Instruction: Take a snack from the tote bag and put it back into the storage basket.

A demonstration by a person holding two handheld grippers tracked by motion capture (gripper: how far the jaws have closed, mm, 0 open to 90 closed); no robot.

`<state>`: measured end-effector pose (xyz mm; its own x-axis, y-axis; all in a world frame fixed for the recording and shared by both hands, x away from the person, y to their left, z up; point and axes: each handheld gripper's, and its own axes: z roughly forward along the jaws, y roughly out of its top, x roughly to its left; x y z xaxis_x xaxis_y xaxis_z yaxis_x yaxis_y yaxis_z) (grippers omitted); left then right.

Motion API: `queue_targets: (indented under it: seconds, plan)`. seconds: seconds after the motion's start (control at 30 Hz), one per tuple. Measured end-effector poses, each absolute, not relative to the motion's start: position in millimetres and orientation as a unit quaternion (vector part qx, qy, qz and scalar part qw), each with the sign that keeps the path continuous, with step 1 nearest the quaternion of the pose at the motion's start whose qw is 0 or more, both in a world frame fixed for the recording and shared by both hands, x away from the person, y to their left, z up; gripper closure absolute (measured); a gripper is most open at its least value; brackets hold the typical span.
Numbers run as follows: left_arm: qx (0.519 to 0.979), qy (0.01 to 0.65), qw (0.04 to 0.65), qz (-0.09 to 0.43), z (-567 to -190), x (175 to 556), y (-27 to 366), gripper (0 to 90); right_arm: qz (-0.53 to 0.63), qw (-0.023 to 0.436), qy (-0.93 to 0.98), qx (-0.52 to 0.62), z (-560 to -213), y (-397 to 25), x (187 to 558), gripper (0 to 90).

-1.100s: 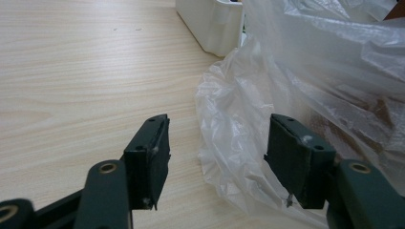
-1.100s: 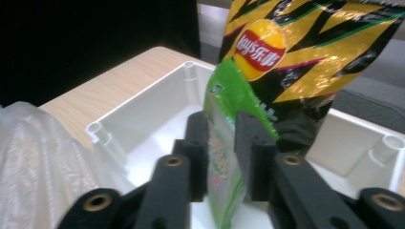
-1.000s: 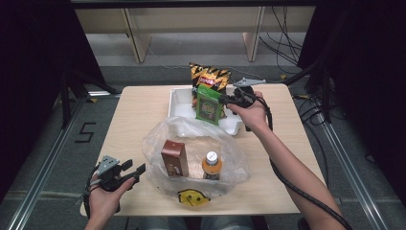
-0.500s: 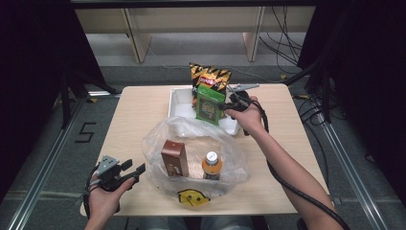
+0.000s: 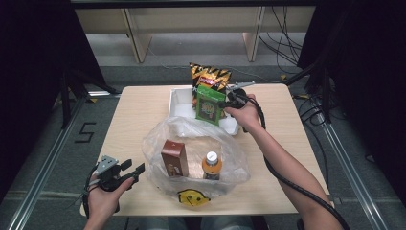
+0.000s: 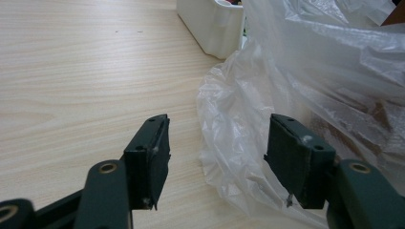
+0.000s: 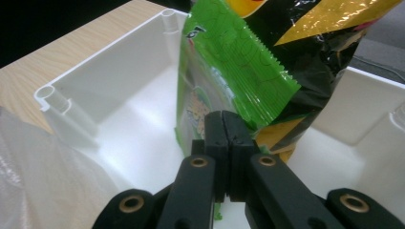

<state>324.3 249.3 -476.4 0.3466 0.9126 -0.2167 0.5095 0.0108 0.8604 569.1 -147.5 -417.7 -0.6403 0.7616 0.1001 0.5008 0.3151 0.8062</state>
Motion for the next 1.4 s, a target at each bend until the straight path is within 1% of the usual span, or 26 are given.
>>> queue_targets:
  seconds: [0.1,0.13,0.3,0.53,0.6,0.73,0.77,0.8,0.87,0.93,1.0,1.03,1.1,1.13,1.17,1.2,1.23,1.33,1.4]
  plan:
    - [0.670,0.530,0.473,0.213,-476,324,249,39.8,0.430,0.164,0.795,0.395,-420,-149,572,90.0]
    - [0.670,0.530,0.473,0.213,-476,324,249,39.9,0.429,0.157,0.794,0.400,-419,-149,572,90.0]
    - [0.670,0.531,0.474,0.212,-477,325,249,39.8,0.425,0.163,0.798,0.395,-419,-149,575,90.0]
    - [0.669,0.531,0.475,0.214,-476,325,250,39.8,0.431,0.158,0.794,0.399,-415,-148,576,89.0]
    - [0.670,0.531,0.473,0.213,-476,325,250,39.8,0.432,0.159,0.793,0.400,-413,-148,572,87.0]
    - [0.670,0.531,0.472,0.213,-476,324,249,39.8,0.450,0.163,0.785,0.392,-410,-147,564,78.6]
    - [0.670,0.531,0.472,0.213,-476,324,249,39.8,0.450,0.156,0.788,0.391,-408,-148,561,76.4]
    - [0.670,0.531,0.474,0.213,-476,324,248,39.8,0.449,0.160,0.789,0.386,-407,-149,558,74.2]
    - [0.671,0.530,0.473,0.214,-476,324,248,39.8,0.455,0.148,0.788,0.388,-405,-147,551,69.1]
    - [0.671,0.529,0.474,0.214,-476,324,248,39.8,0.454,0.159,0.792,0.376,-403,-149,549,65.7]
    - [0.671,0.531,0.471,0.215,-475,323,247,39.8,0.459,0.155,0.789,0.378,-401,-149,546,62.6]
    - [0.671,0.530,0.472,0.215,-476,324,247,39.8,0.462,0.144,0.786,0.386,-400,-149,544,60.8]
    - [0.670,0.529,0.475,0.214,-476,324,247,39.7,0.465,0.145,0.785,0.382,-400,-150,543,59.7]
    - [0.670,0.529,0.475,0.214,-476,324,247,39.7,0.467,0.152,0.784,0.379,-398,-152,540,57.0]
    - [0.670,0.530,0.474,0.214,-476,324,247,39.7,0.467,0.152,0.784,0.379,-398,-152,540,57.0]
    - [0.671,0.530,0.473,0.214,-476,324,247,39.7,0.472,0.156,0.779,0.382,-396,-153,536,54.6]
    - [0.671,0.530,0.473,0.214,-476,324,247,39.7,0.473,0.148,0.780,0.382,-395,-153,534,53.9]
    - [0.671,0.529,0.473,0.214,-476,324,247,39.7,0.470,0.149,0.783,0.379,-391,-156,527,51.9]
    - [0.671,0.529,0.473,0.215,-476,324,246,39.7,0.475,0.138,0.780,0.384,-390,-155,522,50.7]
